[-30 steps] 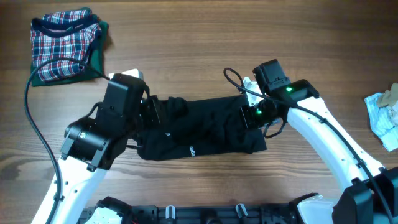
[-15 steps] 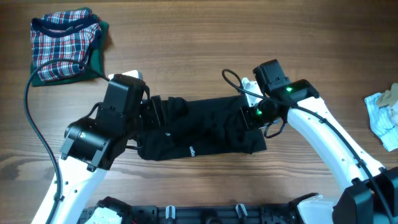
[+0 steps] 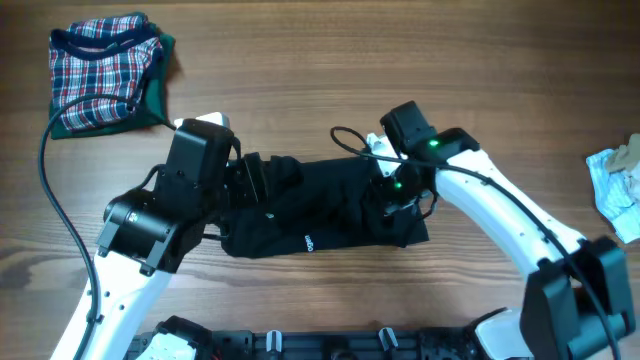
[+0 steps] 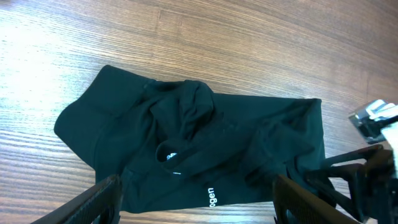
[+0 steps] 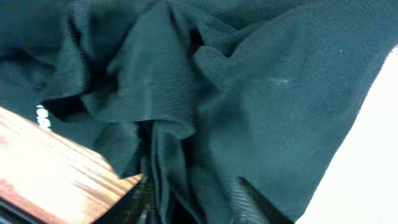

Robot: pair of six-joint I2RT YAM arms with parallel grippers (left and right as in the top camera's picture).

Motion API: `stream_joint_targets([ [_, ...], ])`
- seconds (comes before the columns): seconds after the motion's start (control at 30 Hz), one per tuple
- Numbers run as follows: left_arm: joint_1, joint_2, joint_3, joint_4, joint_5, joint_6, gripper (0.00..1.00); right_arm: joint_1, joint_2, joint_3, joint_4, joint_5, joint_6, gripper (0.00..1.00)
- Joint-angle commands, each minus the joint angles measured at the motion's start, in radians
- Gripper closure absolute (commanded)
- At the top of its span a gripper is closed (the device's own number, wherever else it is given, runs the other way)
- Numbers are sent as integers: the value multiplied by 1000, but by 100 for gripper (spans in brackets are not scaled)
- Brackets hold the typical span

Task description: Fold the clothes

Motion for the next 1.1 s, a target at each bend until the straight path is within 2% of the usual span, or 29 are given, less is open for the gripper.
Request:
stream_joint_targets([
  [0.0, 4, 0, 14, 3, -22, -3, 23, 4, 29, -9, 4, 44, -12, 69],
  [0.07, 4, 0, 14, 3, -31, -3, 23, 5, 29, -9, 6, 43, -8, 80],
  [0.23, 27, -8, 14, 4, -51, -3, 23, 5, 29, -9, -18, 39, -2, 95],
  [0.3, 55, -25, 14, 4, -51, -3, 23, 5, 29, -9, -23, 34, 18, 95],
  [0.4, 144, -90, 14, 6, -51, -3, 23, 42, 29, -9, -24, -77, 25, 95],
  [0.47, 224, -158, 14, 6, -51, -3, 22, 157, 29, -9, 6, -119, 89, 96],
  [0.6, 268, -193, 14, -3, -51, -3, 22, 260, 29, -9, 78, -124, 180, 96],
  [0.73, 293, -195, 14, -8, -51, -4, 19, 261, 29, 11, 126, -152, 201, 95],
  [0.8, 293, -195, 14, -8, -51, -3, 19, 232, 29, 61, 124, -134, 201, 81],
  [0.9, 293, -195, 14, -9, -51, -3, 18, 157, 29, 100, 125, -60, 201, 50],
  [0.97, 293, -195, 14, -9, -51, -3, 18, 123, 33, 99, 126, -19, 205, 44],
  [1.03, 293, -195, 14, -9, -51, -3, 18, 112, 42, 94, 137, 24, 302, 44],
  [1.07, 293, -193, 14, -9, -51, -3, 18, 114, 55, 94, 142, 41, 398, 47],
])
